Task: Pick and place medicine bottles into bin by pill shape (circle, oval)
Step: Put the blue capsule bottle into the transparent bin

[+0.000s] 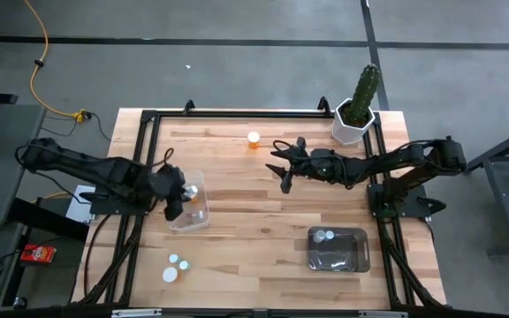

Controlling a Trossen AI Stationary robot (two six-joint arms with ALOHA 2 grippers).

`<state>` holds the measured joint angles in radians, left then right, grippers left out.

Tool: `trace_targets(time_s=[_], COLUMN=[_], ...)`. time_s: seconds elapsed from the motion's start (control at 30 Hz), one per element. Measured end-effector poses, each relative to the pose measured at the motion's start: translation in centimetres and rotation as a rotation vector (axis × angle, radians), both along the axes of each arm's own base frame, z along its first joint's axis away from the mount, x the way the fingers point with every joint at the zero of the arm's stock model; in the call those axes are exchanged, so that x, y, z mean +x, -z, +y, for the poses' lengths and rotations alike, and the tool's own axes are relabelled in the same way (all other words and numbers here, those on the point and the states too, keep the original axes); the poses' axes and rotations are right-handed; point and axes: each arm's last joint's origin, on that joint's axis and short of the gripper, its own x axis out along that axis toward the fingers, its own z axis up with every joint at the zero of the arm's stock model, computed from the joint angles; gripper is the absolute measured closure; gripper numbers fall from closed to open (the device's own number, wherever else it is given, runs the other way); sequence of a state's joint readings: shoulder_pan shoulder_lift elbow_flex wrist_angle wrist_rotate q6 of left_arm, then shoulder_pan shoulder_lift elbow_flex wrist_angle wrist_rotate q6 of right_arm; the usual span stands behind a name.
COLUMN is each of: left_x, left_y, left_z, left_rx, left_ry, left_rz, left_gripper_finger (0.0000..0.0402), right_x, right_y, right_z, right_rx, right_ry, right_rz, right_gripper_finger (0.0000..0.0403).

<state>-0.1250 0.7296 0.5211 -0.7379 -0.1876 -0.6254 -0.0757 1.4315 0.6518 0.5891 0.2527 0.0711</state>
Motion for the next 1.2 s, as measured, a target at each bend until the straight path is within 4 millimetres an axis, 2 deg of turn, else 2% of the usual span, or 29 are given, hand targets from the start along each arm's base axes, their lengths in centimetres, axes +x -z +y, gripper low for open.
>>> trace_targets(time_s=[0.2,0.43,0.77,1.2], left_x=[0.6,1.7,2.7,2.9], left_y=[0.8,2.5,4.2,4.5], left_z=[-1.7,-2.3,-1.5,-0.7], left_rx=[-0.02,0.012,0.078,0.098], left_ry=[0.105,0.123,0.046,0.041], left_rz=[0.063,0.196,0.317,0.346], left_gripper_finger=[0.0305,0.0305,0.0305,0.03], right_x=[0.0,0.0,0.0,0.0], right_y=[0.0,0.0,0.0,0.0], right_z=[0.0,0.0,0.0,0.0], right_rx=[0.0,0.0,0.0,0.003], right_ry=[0.001,0.001,0.001,0.002], right_rz=[0.002,0.001,0.0,-0.001], right_gripper_finger=[0.0198,0.0198,0.0198,0.0198])
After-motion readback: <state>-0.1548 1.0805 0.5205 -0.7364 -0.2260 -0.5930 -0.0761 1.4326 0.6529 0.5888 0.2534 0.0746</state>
